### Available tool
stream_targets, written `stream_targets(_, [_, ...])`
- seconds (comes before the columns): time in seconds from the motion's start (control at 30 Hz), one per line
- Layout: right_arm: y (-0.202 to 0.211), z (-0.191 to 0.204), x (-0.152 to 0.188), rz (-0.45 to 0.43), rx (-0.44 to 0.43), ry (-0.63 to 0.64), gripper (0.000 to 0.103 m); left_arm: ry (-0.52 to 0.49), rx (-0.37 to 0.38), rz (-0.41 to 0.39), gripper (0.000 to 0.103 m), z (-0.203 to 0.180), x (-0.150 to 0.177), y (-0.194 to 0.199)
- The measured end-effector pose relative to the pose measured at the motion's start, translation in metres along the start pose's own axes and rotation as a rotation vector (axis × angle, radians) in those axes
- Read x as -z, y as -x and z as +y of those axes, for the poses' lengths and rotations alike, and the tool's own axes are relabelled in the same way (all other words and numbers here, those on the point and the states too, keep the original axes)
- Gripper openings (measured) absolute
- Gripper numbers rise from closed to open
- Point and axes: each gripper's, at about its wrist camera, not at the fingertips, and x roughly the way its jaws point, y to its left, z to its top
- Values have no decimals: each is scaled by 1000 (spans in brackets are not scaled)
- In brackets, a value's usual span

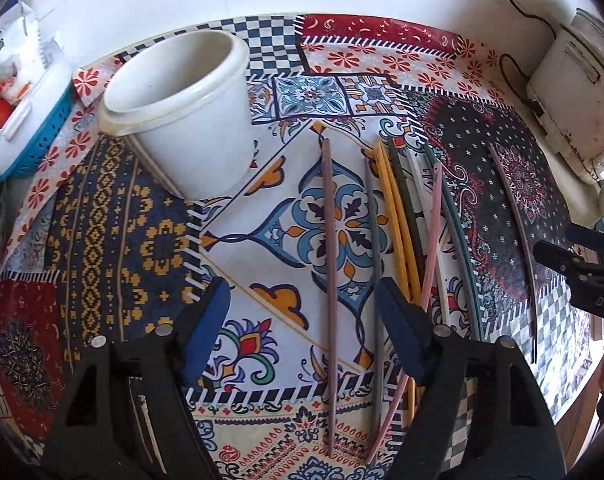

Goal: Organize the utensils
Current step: 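Lower left tool to brown chopstick while right tool lowers to pink stick, then close left tool on brown chopstick while right tool grasps pink stick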

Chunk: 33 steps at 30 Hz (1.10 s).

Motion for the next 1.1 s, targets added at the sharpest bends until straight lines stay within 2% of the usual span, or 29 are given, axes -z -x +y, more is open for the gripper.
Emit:
stream_targets(0.03, [-3,-1,-2,3,-1,2,69,-5,6,13,71,-1,-2,-3])
stream_targets(0.07, [-7,-3,-5,11,-7,4,63,-14,9,25,64,-3,-5,-6])
stream_targets(0.17, [-12,-9,-13,23,-45,-8,54,-28,29,59,52,-5,-12,-14])
stream_targets(0.3, [-21,-12,-20,41,-61,-11,46,-30,52,93,37,-5,-20,-22])
stream_targets(0.47, [-28,-13,-26,71,-96,-6,30,-23,70,136,27,-1,-28,-32])
stream_targets(0.6, [-33,-13,-27,90,-99,5,27,-47,77,152,26,-1,-32,-34])
stream_targets(0.73, [-35,-13,-31,109,-95,15,27,-114,41,163,25,-11,-36,-39])
stream_targets(0.87, [-38,-5,-34,122,-74,74,31,-158,37,181,24,-18,-41,-43])
stream_targets(0.93, [-40,3,-36,115,-48,124,31,-181,26,188,21,-23,-46,-48])
stream_targets(1.1, [-43,4,-40,123,-58,168,27,-239,7,207,6,-41,-63,-60])
